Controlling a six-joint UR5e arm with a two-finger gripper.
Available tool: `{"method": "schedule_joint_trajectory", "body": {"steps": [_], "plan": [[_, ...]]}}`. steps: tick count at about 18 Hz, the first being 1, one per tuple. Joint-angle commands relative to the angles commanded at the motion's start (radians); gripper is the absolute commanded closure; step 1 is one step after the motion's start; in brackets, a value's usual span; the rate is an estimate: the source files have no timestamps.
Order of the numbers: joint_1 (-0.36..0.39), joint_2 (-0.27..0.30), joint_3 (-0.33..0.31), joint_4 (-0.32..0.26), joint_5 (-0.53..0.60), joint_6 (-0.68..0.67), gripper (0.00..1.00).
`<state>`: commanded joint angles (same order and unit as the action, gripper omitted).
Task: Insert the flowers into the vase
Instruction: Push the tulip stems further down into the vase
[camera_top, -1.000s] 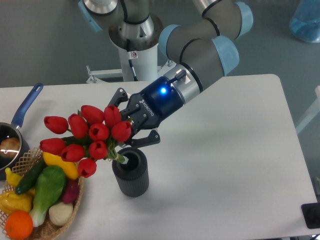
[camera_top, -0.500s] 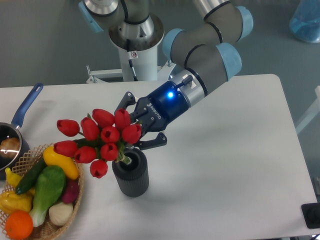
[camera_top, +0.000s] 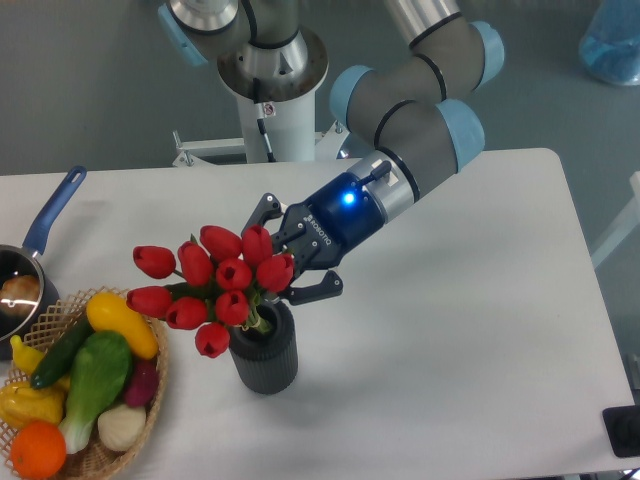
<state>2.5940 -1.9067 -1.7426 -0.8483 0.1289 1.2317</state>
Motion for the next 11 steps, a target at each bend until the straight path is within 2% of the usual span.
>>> {"method": "schedule_joint_trajectory", "body": {"steps": [11], "plan": [[0.006, -0.008, -0.055, 0.002, 0.002, 0.089, 0.59]]}}
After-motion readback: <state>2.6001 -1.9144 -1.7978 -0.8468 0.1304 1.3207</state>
